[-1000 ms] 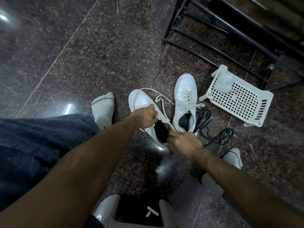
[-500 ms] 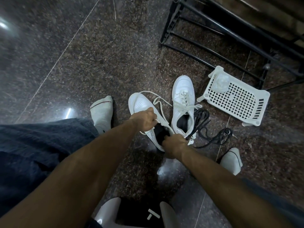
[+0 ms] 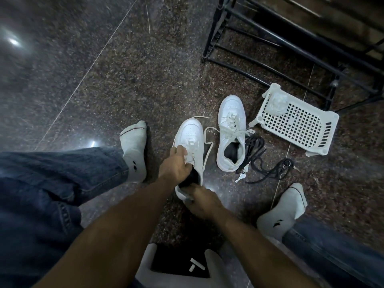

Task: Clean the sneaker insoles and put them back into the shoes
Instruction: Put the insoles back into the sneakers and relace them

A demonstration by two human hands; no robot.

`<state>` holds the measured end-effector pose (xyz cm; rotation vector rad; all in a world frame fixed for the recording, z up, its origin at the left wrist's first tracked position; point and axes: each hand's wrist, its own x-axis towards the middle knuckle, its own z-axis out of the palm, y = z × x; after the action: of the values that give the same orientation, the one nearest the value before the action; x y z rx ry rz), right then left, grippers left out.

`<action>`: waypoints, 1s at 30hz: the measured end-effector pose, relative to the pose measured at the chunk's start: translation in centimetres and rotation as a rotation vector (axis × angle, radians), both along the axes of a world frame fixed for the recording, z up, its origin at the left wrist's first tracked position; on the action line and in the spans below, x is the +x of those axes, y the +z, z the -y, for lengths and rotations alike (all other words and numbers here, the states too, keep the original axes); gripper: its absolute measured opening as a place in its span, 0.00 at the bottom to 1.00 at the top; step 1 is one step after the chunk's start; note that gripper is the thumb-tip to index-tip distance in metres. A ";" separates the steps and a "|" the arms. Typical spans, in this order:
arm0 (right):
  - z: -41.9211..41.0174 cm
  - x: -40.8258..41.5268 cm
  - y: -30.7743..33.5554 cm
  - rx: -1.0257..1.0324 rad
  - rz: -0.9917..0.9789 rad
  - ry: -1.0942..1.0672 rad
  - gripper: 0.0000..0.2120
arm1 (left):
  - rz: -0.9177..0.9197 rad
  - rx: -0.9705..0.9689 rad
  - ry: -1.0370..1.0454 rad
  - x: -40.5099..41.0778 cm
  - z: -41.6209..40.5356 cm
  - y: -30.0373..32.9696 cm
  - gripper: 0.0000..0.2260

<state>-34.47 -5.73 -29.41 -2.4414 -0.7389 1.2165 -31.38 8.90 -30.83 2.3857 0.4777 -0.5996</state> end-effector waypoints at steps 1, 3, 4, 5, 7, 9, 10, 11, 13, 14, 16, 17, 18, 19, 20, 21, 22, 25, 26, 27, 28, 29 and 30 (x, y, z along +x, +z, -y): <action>0.0 -0.3 0.1 0.052 0.060 -0.108 0.19 | -0.047 0.000 0.018 -0.6 -0.2 -0.2 0.20; 0.3 -0.1 0.3 0.103 0.184 -0.383 0.13 | -0.137 -0.014 0.016 -1.6 -1.1 -0.5 0.23; 0.5 0.4 0.2 0.097 0.228 -0.492 0.11 | -0.172 -0.021 0.006 -1.9 -1.5 -0.5 0.22; 0.7 1.1 0.1 0.082 0.250 -0.554 0.12 | -0.190 -0.024 -0.014 -2.0 -1.9 -0.5 0.20; 1.0 2.6 -0.1 0.023 0.169 -0.547 0.19 | -0.188 -0.018 -0.086 -1.7 -2.5 -0.1 0.13; 0.8 3.9 -0.4 -0.015 0.070 -0.465 0.19 | -0.198 -0.030 -0.141 -0.7 -3.0 0.9 0.10; 0.6 4.1 -0.4 -0.034 0.067 -0.444 0.12 | -0.213 -0.022 -0.170 -0.1 -3.3 1.4 0.10; 0.5 4.2 -0.4 -0.058 0.098 -0.436 0.06 | -0.233 -0.007 -0.203 0.5 -3.6 1.8 0.10; 0.4 4.6 -0.1 -0.123 0.160 -0.418 0.05 | -0.281 0.072 -0.299 1.8 -4.4 2.8 0.07; 0.6 4.7 0.3 -0.150 0.176 -0.383 0.06 | -0.314 0.123 -0.349 2.3 -4.9 3.3 0.07; 1.6 5.5 1.2 -0.202 0.212 -0.283 0.07 | -0.394 0.196 -0.436 3.1 -6.3 4.1 0.09; 2.5 6.1 1.5 -0.239 0.232 -0.243 0.08 | -0.434 0.218 -0.464 3.4 -7.0 4.5 0.09; 3.5 6.8 1.9 -0.274 0.238 -0.223 0.08 | -0.483 0.233 -0.487 3.7 -7.5 5.1 0.08; 4.4 7.5 2.2 -0.298 0.232 -0.217 0.08 | -0.524 0.221 -0.486 4.0 -7.9 5.4 0.08; 5.2 8.1 2.4 -0.308 0.213 -0.216 0.08 | -0.560 0.201 -0.463 4.2 -8.0 5.8 0.08; 5.8 8.7 2.6 -0.313 0.181 -0.197 0.07 | -0.584 0.168 -0.443 4.4 -7.9 6.1 0.09; 6.1 9.0 2.8 -0.308 0.135 -0.168 0.07 | -0.599 0.142 -0.442 4.5 -7.6 6.3 0.10; 5.8 9.9 4.0 -0.175 -0.146 -0.196 0.08 | -0.588 -0.021 -0.393 4.8 -6.6 6.5 0.17; 5.4 10.0 4.9 -0.106 -0.263 -0.250 0.08 | -0.540 -0.145 -0.279 5.0 -6.4 6.6 0.16; 5.0 10.2 5.9 -0.041 -0.350 -0.304 0.07 | -0.461 -0.267 -0.141 5.2 -6.2 6.8 0.14; 4.6 10.5 6.8 0.024 -0.406 -0.351 0.07 | -0.373 -0.362 -0.026 5.4 -5.9 7.3 0.12; 4.2 10.9 7.8 0.094 -0.437 -0.389 0.07 | -0.297 -0.436 0.059 5.6 -5.6 8.0 0.12; 3.8 11.2 8.7 0.173 -0.453 -0.419 0.07 | -0.254 -0.506 0.111 5.7 -4.9 8.6 0.11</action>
<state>-23.22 -9.58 -20.74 -1.9398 -0.1820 1.3849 -25.69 13.81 -22.27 1.8036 0.4933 -0.8633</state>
